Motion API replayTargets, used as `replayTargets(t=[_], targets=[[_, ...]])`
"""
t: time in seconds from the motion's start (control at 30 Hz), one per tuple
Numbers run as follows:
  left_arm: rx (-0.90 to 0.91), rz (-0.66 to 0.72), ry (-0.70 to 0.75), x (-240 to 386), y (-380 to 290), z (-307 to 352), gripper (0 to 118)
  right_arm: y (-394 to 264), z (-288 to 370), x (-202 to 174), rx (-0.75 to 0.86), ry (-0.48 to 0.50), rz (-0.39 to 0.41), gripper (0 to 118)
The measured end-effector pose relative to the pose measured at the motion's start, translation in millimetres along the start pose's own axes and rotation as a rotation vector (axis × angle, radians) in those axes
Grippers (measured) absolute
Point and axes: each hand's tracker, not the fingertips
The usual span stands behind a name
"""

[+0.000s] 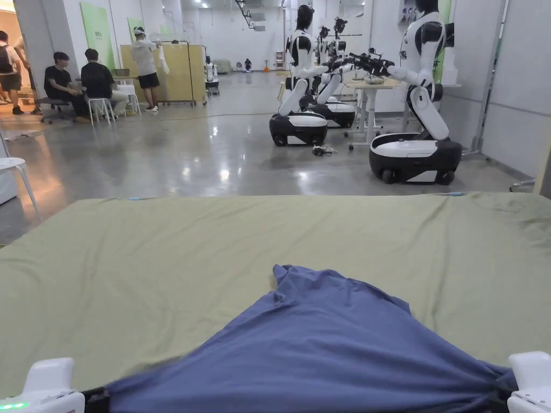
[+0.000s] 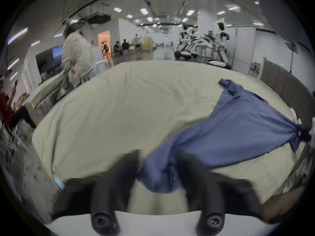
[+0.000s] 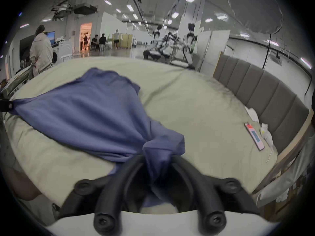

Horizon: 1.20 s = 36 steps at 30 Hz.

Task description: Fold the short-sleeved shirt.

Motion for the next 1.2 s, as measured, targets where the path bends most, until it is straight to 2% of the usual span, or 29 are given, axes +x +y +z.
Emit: replayTargets(t=[0.03,0.07,0.13,0.2,0.23,0.27,0.3,0.33,0.37,0.4,0.43,0.47,0.5,0.57,0.63,0.73,0.77,0.8,0.83,0.87,1.0,1.03,1.1,1.13,1.17,1.2], targets=[[-0.023,0.043,-0.021,-5.1,-1.4,-1.8,113,2.4,-4.7,3.9,-0.023,-0.008,-0.041,109],[-0.029,0.070,-0.028,-9.3,-1.7,-1.0,115,3.7,-2.3,6.4,-0.026,0.007,-0.083,116],[0.005,0.074,-0.057,-15.3,1.7,14.7,115,12.6,16.0,10.9,0.069,0.043,-0.130,113],[0.067,0.059,-0.094,-21.6,9.6,35.6,115,27.8,39.5,8.9,0.147,0.013,-0.122,111],[0.094,0.050,-0.084,-22.4,15.1,51.4,113,36.1,58.3,3.5,0.286,0.008,-0.131,102],[0.118,0.035,-0.095,-22.5,20.8,64.8,106,44.7,73.1,-1.5,0.355,0.039,-0.115,88],[0.160,0.034,-0.103,-20.4,28.5,80.6,85,56.2,90.4,-14.2,0.398,0.068,-0.093,72],[0.189,0.039,-0.141,-18.6,40.1,96.7,73,67.9,99.6,-23.2,0.412,0.092,-0.083,62],[0.248,0.045,-0.186,-19.4,46.9,110.1,73,77.6,106.2,-30.9,0.415,0.117,-0.081,62],[0.300,0.052,-0.185,-19.1,52.4,122.9,28,85.4,113.6,-39.3,0.437,0.147,-0.097,35],[0.355,0.058,-0.129,-18.0,54.7,133.0,0,91.3,120.3,-52.9,0.467,0.159,-0.111,7],[0.394,0.070,-0.151,-16.2,57.7,140.6,0,95.4,125.1,-61.1,0.480,0.168,-0.112,5],[0.389,0.054,-0.200,-18.2,58.3,141.6,0,99.2,128.8,-70.0,0.479,0.218,-0.096,3],[0.347,0.060,-0.147,-23.2,55.6,128.7,0,102.5,129.0,-87.6,0.472,0.242,-0.064,1],[0.261,0.145,-0.148,-39.0,46.2,107.7,0,104.2,126.8,-105.9,0.449,0.275,-0.024,0],[0.099,0.195,-0.126,-44.5,32.5,63.4,0,103.2,119.1,-125.6,0.432,0.295,0.014,0],[0.035,0.189,-0.130,-44.6,28.7,48.5,16,102.7,117.2,-130.2,0.424,0.310,0.029,0],[-0.016,0.191,-0.098,-43.3,22.1,34.5,49,101.9,114.5,-136.3,0.420,0.313,0.048,0],[-0.040,0.171,-0.081,-40.0,16.9,20.8,89,100.6,110.5,-139.3,0.415,0.313,0.064,0],[-0.066,0.157,-0.097,-37.7,13.5,9.2,101,99.8,108.0,-142.2,0.411,0.320,0.074,0],[-0.051,0.129,-0.083,-24.0,9.4,-18.5,100,96.8,97.0,-149.4,0.391,0.331,0.107,0],[-0.066,0.124,-0.067,-21.4,8.0,-26.7,97,96.8,93.9,-150.3,0.386,0.330,0.113,0],[-0.145,0.108,-0.077,-18.6,-2.1,-44.6,76,95.4,85.3,-149.0,0.379,0.333,0.113,0],[-0.190,0.076,-0.009,-10.8,-6.6,-50.6,73,95.0,80.9,-149.6,0.373,0.329,0.111,0],[-0.122,0.027,-0.002,-8.3,-9.0,-44.8,56,94.8,76.8,-149.6,0.368,0.327,0.109,0],[-0.055,0.008,0.000,-4.8,-7.5,-37.9,35,93.9,71.9,-149.4,0.361,0.326,0.102,0]])
